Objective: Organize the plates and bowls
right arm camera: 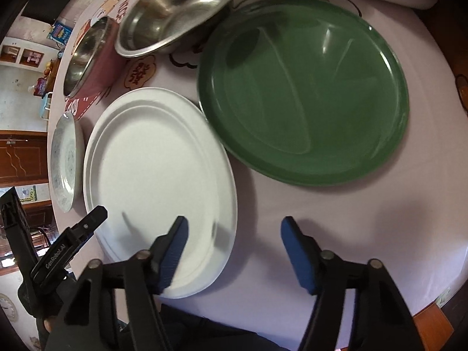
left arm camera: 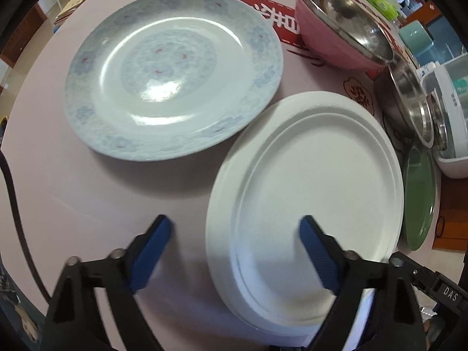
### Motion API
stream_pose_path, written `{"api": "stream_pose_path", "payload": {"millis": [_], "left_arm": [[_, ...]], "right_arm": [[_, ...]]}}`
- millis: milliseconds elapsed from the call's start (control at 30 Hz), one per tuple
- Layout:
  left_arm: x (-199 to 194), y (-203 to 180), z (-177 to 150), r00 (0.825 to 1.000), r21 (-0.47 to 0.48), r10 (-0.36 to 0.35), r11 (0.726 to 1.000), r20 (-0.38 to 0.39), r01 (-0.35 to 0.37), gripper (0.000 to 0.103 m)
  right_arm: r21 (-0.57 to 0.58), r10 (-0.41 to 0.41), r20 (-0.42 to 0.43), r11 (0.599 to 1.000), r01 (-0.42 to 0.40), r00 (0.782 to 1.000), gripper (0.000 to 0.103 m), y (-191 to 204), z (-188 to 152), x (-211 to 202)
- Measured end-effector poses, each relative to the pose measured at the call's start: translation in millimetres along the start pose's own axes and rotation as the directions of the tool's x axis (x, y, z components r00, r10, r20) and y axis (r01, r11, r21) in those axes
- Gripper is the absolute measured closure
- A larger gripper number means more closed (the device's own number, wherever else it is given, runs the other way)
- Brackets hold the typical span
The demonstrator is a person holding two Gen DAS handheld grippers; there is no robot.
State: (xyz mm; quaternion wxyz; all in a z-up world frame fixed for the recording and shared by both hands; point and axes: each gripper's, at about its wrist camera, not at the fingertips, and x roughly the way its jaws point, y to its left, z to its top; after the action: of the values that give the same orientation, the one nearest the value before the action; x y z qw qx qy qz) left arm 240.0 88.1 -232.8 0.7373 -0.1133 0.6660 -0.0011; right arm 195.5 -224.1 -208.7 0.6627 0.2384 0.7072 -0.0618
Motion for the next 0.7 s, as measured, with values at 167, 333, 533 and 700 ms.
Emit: {"api": "stream_pose_path", "payload": {"millis": [167, 333, 533, 700], "left_arm": [[2.7, -10.0, 6.6, 1.0, 0.041, 0.026, 0.999, 0.013, -0.026, 0.029], [4.3, -18.5, 15.1, 0.998, 0.063, 0.061, 0.996, 0.029, -0.063, 0.051], [3.3, -19.2, 12.2, 0.997, 0.067, 0.074, 0.995, 0.028, -0.076, 0.066], [-11.9, -16.3, 6.6, 0.995, 0.068, 0.074, 0.995, 0.067, -0.079, 0.067]], "right_arm": [[-0.002, 0.024, -0.017, 1.0, -0.024, 1.0, 0.065, 1.5, 6.5, 9.3], [0.008, 0.087, -0.038, 0.996, -0.086, 0.996, 0.083, -3.4, 4.6, 14.7], [0.013, 0.125, -0.036, 0.992, -0.125, 0.992, 0.085, -5.9, -0.8, 15.2], [0.005, 0.13, -0.018, 0.991, -0.13, 0.991, 0.085, -6.1, -12.3, 4.7]]}}
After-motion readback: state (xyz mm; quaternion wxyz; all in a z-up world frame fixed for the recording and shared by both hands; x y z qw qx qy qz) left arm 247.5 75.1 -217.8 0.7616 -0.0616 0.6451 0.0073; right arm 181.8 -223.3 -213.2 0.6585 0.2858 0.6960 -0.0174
